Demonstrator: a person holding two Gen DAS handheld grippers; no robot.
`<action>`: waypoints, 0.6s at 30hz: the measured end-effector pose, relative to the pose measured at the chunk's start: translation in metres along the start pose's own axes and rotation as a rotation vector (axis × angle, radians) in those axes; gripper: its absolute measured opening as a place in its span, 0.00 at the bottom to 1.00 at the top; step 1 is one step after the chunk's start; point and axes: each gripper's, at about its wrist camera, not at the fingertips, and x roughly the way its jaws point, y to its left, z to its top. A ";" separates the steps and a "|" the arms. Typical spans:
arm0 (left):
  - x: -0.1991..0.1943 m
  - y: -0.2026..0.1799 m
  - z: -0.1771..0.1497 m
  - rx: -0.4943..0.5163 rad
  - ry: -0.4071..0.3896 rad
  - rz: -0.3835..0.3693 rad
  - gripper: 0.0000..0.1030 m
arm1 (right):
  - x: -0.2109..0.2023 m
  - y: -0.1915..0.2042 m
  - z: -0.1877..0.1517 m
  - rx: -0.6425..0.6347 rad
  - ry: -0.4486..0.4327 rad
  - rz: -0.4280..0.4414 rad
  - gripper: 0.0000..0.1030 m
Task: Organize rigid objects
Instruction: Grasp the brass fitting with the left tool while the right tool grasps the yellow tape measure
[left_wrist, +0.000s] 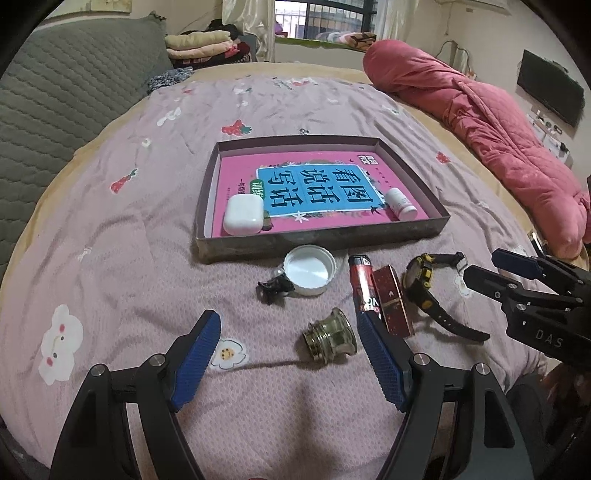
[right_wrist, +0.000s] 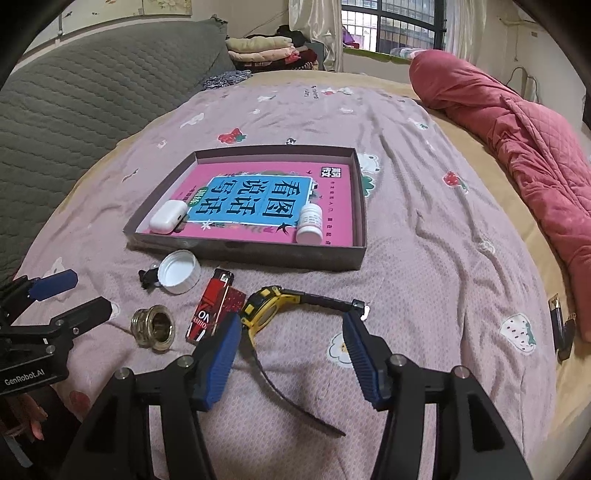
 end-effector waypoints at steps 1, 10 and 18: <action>-0.001 -0.001 -0.001 0.003 0.002 -0.001 0.76 | -0.001 0.001 -0.001 -0.001 0.000 -0.001 0.55; 0.008 -0.015 -0.015 0.009 0.065 -0.017 0.76 | -0.001 0.006 -0.018 -0.014 0.029 0.001 0.55; 0.027 -0.017 -0.019 -0.029 0.118 -0.003 0.76 | 0.011 0.006 -0.027 -0.013 0.064 0.001 0.55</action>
